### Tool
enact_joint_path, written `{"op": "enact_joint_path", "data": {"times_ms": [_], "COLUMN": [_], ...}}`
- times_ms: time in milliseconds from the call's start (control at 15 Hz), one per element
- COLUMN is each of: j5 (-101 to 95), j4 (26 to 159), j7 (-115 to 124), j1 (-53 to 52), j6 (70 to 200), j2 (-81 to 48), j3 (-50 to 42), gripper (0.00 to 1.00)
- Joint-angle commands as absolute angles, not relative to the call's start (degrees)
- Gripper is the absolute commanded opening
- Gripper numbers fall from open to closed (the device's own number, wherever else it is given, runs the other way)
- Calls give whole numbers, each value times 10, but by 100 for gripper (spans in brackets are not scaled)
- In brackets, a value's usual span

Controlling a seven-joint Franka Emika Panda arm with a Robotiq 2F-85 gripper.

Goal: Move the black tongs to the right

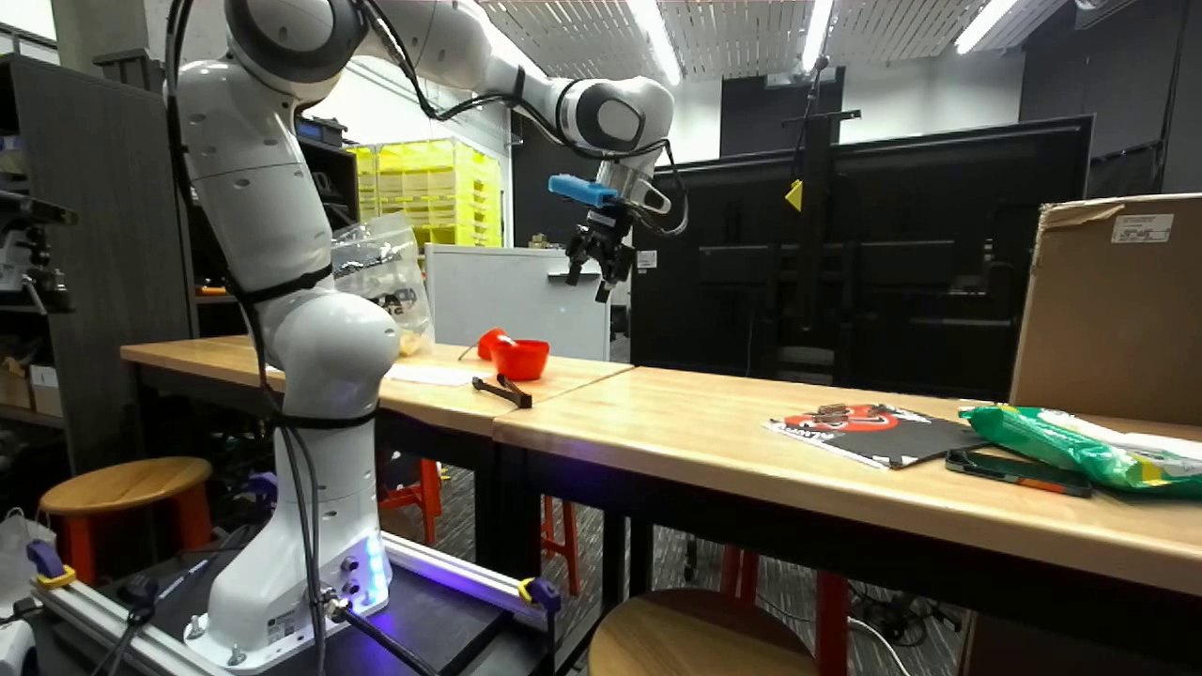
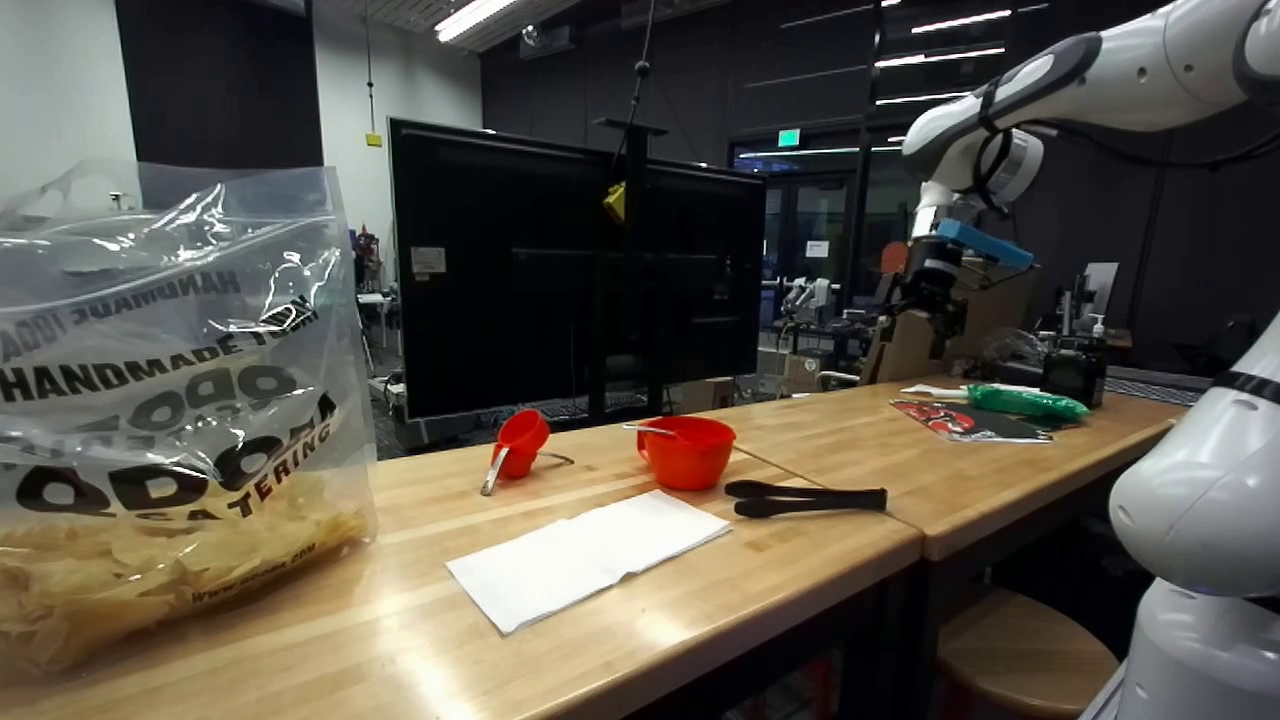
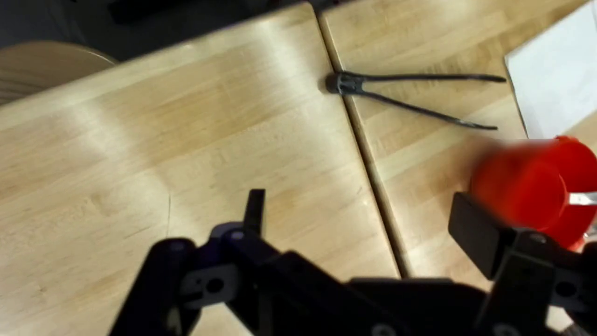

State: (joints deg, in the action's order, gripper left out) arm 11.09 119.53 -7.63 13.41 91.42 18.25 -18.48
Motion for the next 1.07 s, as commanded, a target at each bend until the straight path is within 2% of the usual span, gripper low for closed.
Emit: {"op": "enact_joint_path", "data": {"times_ms": [0,333,667,800,1000], "j5": [191,293,297,279,225], "j4": [1222,1295,1369,1383,1378], "j7": [-47,-60,-17,-14,-13], "j1": [139,131,122,115,115], "j6": [994,1184,1353,1360,1304], "j2": [196,214,220,223,223], "j3": [-186,-175,-143,-134,-126], "gripper": [100,100,100,100,100]}}
